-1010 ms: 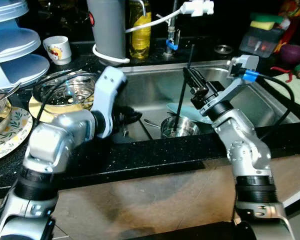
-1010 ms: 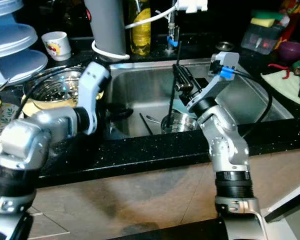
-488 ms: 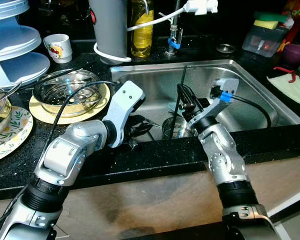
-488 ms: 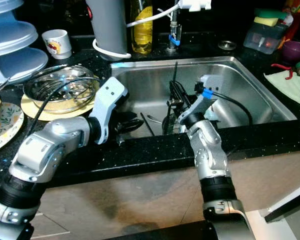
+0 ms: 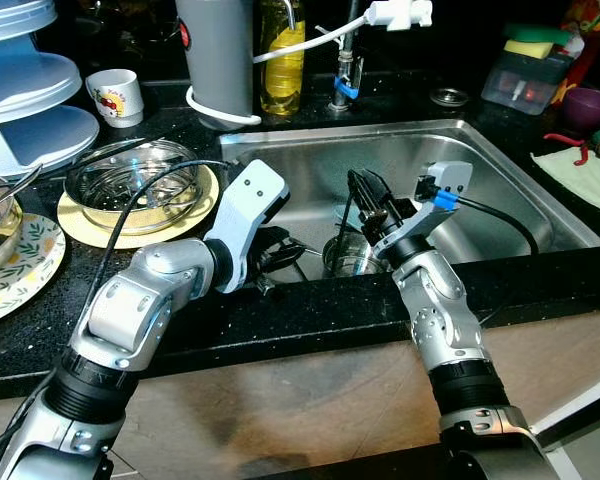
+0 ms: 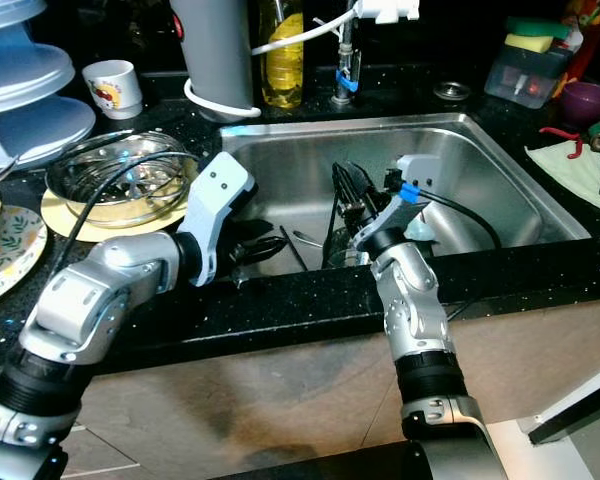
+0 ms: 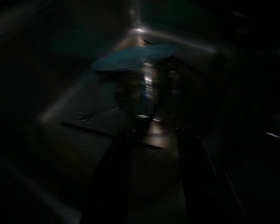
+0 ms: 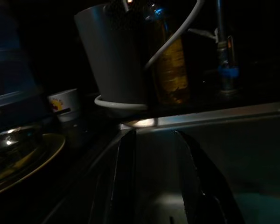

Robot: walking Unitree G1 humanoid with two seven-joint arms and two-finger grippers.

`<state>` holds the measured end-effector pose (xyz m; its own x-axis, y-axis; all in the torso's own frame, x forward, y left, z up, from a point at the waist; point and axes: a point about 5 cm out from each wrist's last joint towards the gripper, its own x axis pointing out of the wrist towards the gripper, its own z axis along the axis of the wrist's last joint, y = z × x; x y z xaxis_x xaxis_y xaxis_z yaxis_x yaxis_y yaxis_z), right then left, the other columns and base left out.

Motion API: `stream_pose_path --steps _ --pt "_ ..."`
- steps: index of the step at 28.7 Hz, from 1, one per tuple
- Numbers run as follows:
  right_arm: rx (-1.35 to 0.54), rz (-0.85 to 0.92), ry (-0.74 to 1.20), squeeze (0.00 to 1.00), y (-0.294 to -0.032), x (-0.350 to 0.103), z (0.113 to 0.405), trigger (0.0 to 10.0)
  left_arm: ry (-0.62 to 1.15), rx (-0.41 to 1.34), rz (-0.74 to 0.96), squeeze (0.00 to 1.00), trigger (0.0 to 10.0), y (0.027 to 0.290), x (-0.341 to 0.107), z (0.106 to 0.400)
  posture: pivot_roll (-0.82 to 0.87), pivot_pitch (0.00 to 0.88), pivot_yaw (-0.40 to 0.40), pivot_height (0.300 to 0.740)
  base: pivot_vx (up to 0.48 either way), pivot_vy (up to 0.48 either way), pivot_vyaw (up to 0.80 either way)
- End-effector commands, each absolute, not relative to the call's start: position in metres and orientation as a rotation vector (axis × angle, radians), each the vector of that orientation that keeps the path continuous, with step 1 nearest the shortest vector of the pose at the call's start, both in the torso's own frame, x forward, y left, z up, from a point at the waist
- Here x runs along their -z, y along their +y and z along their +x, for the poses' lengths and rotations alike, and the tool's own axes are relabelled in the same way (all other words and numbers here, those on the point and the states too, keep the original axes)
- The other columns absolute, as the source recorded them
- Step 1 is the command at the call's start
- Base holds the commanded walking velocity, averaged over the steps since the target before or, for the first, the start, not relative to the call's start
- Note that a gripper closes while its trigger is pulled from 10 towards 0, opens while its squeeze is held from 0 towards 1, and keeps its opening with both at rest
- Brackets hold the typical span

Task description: Kitchen organization

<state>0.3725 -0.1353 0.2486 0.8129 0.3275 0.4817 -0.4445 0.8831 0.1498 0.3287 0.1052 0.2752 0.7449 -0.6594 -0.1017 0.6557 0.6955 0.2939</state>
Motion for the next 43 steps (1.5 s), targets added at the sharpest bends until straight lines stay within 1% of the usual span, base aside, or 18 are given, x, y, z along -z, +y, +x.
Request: stream_pose_path --steps 1,7,8,10,12,13,15,16,17,18,19,24,25,27,31,33,38,43 --pt "-0.386 0.265 -0.485 0.00 -0.141 -0.251 0.373 10.0 -0.087 0.656 0.385 0.00 10.0 0.115 -0.292 0.335 -0.04 0.144 -0.018 0.740 0.000 0.000 0.00" --pt "-0.376 0.299 -0.519 0.00 -0.145 -0.263 0.372 10.0 -0.148 0.480 0.431 0.00 10.0 0.138 -0.317 0.349 -0.03 0.147 -0.018 0.740 0.000 0.000 0.00" --pt "-0.376 0.299 -0.519 0.00 -0.145 -0.263 0.372 10.0 -0.148 0.480 0.431 0.00 10.0 0.138 -0.317 0.349 -0.03 0.147 -0.018 0.740 0.000 0.000 0.00" --pt "-0.389 0.315 -0.532 0.00 -0.146 -0.268 0.370 10.0 -0.171 0.393 0.499 0.01 10.0 0.153 -0.332 0.357 -0.03 0.147 -0.023 0.740 0.000 0.000 0.00" --pt "-0.395 0.322 -0.535 0.00 -0.146 -0.270 0.369 10.0 -0.177 0.364 0.527 0.01 10.0 0.159 -0.338 0.361 -0.03 0.148 -0.023 0.740 0.000 0.000 0.00" --pt "-0.408 0.326 -0.537 0.00 -0.146 -0.270 0.367 10.0 -0.177 0.324 0.570 1.00 10.0 0.168 -0.345 0.366 -0.03 0.147 -0.022 0.740 0.000 0.000 0.00" --pt "-0.436 0.332 -0.538 0.00 -0.143 -0.272 0.364 10.0 -0.154 0.235 0.655 1.00 10.0 0.188 -0.356 0.375 -0.04 0.150 -0.013 0.740 0.000 0.000 0.00" --pt "-0.436 0.332 -0.538 0.00 -0.143 -0.272 0.364 10.0 -0.154 0.235 0.655 1.00 10.0 0.188 -0.356 0.375 -0.04 0.150 -0.013 0.740 0.000 0.000 0.00" --pt "-0.468 0.372 -0.543 0.00 -0.141 -0.278 0.360 10.0 -0.120 0.145 0.743 0.49 10.0 0.208 -0.362 0.383 -0.04 0.152 -0.011 0.740 0.000 0.000 0.00" --pt "-0.468 0.372 -0.543 0.00 -0.141 -0.278 0.360 10.0 -0.120 0.145 0.743 0.49 10.0 0.208 -0.362 0.383 -0.04 0.152 -0.011 0.740 0.000 0.000 0.00" --pt "-0.485 0.387 -0.545 0.00 -0.139 -0.281 0.359 10.0 -0.110 0.125 0.759 0.00 10.0 0.213 -0.364 0.385 -0.04 0.152 -0.011 0.740 0.000 0.000 0.00" --pt "-0.618 0.391 -0.506 0.00 -0.125 -0.289 0.351 10.0 -0.045 0.039 0.720 0.00 10.0 0.240 -0.375 0.393 -0.04 0.153 -0.012 0.740 0.000 0.000 0.00" --pt "-0.618 0.391 -0.506 0.00 -0.125 -0.289 0.351 10.0 -0.045 0.039 0.720 0.00 10.0 0.240 -0.375 0.393 -0.04 0.153 -0.012 0.740 0.000 0.000 0.00" --pt "-0.676 0.378 -0.476 0.00 -0.118 -0.288 0.346 10.0 0.011 0.036 0.710 0.00 10.0 0.251 -0.378 0.394 -0.04 0.157 -0.008 0.740 0.000 0.000 0.00" --pt "-0.686 0.377 -0.463 0.00 -0.117 -0.288 0.345 10.0 0.044 0.050 0.719 0.00 10.0 0.254 -0.377 0.395 -0.04 0.159 -0.005 0.740 0.000 0.000 0.00" --pt "-0.693 0.376 -0.440 0.00 -0.117 -0.287 0.343 10.0 0.093 0.095 0.649 0.00 10.0 0.257 -0.371 0.398 -0.04 0.161 -0.005 0.740 0.000 0.000 0.00" --pt "-0.700 0.372 -0.420 0.00 -0.118 -0.287 0.342 10.0 0.130 0.141 0.592 0.00 10.0 0.256 -0.364 0.400 -0.04 0.166 -0.004 0.740 0.000 0.000 0.00" --pt "-0.737 0.358 -0.401 0.00 -0.117 -0.289 0.340 10.0 0.146 0.126 0.606 0.00 10.0 0.260 -0.362 0.400 -0.04 0.169 -0.004 0.740 0.000 0.000 0.00"
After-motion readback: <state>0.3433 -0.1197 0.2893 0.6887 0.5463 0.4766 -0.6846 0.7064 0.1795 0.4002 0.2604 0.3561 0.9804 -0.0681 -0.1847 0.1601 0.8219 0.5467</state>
